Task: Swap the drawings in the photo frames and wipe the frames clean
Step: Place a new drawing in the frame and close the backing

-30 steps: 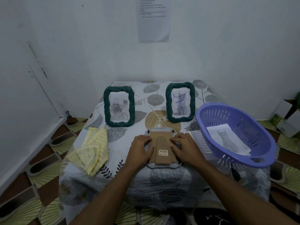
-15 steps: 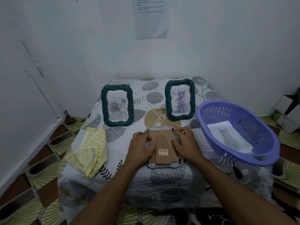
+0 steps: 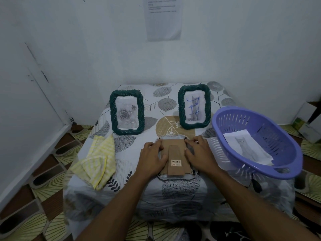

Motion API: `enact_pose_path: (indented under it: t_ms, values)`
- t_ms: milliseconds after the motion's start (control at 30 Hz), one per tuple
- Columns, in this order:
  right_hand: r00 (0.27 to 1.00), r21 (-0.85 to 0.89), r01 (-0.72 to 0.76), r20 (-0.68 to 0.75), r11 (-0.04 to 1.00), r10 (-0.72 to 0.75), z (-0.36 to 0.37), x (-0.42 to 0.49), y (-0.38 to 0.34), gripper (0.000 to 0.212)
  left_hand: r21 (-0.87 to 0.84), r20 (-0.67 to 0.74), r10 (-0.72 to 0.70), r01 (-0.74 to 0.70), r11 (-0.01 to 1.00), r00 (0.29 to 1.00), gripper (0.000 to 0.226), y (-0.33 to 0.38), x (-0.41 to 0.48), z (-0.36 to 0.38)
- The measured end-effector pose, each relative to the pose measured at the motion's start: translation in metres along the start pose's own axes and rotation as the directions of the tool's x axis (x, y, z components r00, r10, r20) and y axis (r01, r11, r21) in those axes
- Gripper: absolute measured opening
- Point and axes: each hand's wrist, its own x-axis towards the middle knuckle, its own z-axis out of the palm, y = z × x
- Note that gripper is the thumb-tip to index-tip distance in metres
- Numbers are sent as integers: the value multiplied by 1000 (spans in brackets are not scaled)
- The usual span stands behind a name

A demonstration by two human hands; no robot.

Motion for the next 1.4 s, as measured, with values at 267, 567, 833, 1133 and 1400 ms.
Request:
enact_pose_path:
  t_ms: [267, 567, 833, 1133, 1400]
  values:
    - [999, -11, -52, 11, 999, 52, 1, 10, -8, 44, -63, 63, -22, 26, 998, 998, 20, -5, 13, -12]
    - [999, 105, -31, -4, 994, 31, -3, 4, 2, 39, -61, -1, 73, -73, 995, 997, 32, -14, -2, -17]
    - [992, 106, 83, -109, 991, -71, -8, -47, 2, 23, -17, -69, 56, -57, 998, 996, 59, -19, -46, -13]
    - [987, 112, 36, -161, 993, -18, -6, -67, -9, 14, -90, -129, 14, -26, 996, 992, 50, -11, -59, -16]
    - [986, 105, 4, -165, 994, 13, -9, -66, -14, 19, -66, -144, 58, -68, 996, 988, 31, -11, -60, -14]
